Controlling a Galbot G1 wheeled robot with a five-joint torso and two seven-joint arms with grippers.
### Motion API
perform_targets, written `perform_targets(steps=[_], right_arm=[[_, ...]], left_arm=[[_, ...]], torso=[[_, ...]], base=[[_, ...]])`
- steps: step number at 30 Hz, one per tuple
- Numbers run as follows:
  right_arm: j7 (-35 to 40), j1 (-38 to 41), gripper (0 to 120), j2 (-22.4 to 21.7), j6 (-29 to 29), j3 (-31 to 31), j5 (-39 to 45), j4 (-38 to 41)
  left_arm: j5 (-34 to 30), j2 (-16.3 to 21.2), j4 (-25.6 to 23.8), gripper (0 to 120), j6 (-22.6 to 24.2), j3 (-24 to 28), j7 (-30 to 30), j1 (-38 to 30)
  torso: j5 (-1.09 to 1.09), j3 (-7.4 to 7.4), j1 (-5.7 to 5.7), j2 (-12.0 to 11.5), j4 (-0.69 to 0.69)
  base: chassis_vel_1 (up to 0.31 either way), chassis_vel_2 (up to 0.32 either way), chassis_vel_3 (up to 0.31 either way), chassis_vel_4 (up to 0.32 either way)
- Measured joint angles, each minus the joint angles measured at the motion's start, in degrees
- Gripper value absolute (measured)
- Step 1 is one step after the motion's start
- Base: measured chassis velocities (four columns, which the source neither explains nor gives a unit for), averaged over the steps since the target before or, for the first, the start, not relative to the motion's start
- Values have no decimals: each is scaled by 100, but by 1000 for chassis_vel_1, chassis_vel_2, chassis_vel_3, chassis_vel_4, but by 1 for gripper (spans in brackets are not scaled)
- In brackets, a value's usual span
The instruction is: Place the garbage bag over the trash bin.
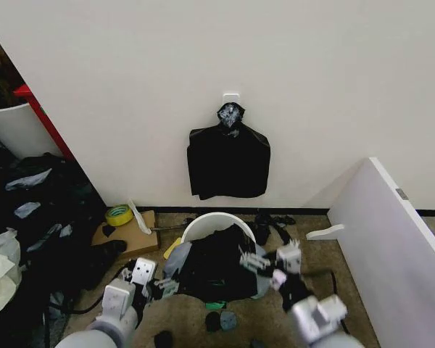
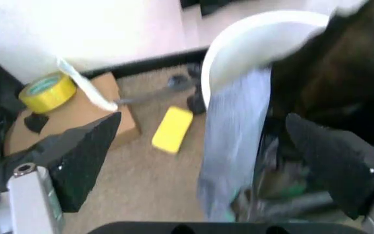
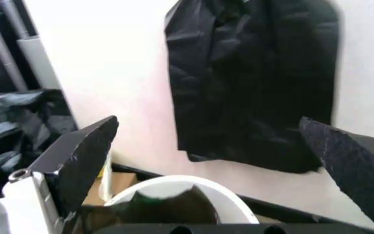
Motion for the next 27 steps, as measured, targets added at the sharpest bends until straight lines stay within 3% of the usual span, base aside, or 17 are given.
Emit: perform_targets(steps=[2,6,7,12,13,18,27], right_arm=[[-510,472,100,-68,35,44,416,-385],[-1778,1478,100,-224,329,9,998,-1310],[-1778,1478,100,-224,329,9,998,-1310],[-2956,2290,100,-282,359,-135,1184,-2192],[-2956,2290,100,-282,359,-135,1184,-2192],[-4434,3032,100,-226,-143,-256,976,-3195],[-4546,4004,100,214,-1115,-612,493,-4103]], left_arm=[[2,-179,5,100,-72,-32,71,-150],[284,-744,21,100,-1133,-298,683,-455],[284,-744,21,100,-1133,-298,683,-455],[866,-1399,330,100,-2076,-509,1143,-496],[866,-1399,330,100,-2076,-509,1143,-496],[1255,-1794,504,100,-2348,-694,1205,-492],[1271,-1989,638,100,-2426,-1028,1118,-514]], torso=[[0,0,0,0,0],[0,0,0,0,-1],[0,0,0,0,-1],[0,0,0,0,0],[0,0,0,0,0],[-1,0,0,0,-1],[-2,0,0,0,0]], base=[[0,0,0,0],[0,0,0,0],[0,0,0,0],[0,0,0,0],[0,0,0,0],[0,0,0,0],[0,0,0,0]])
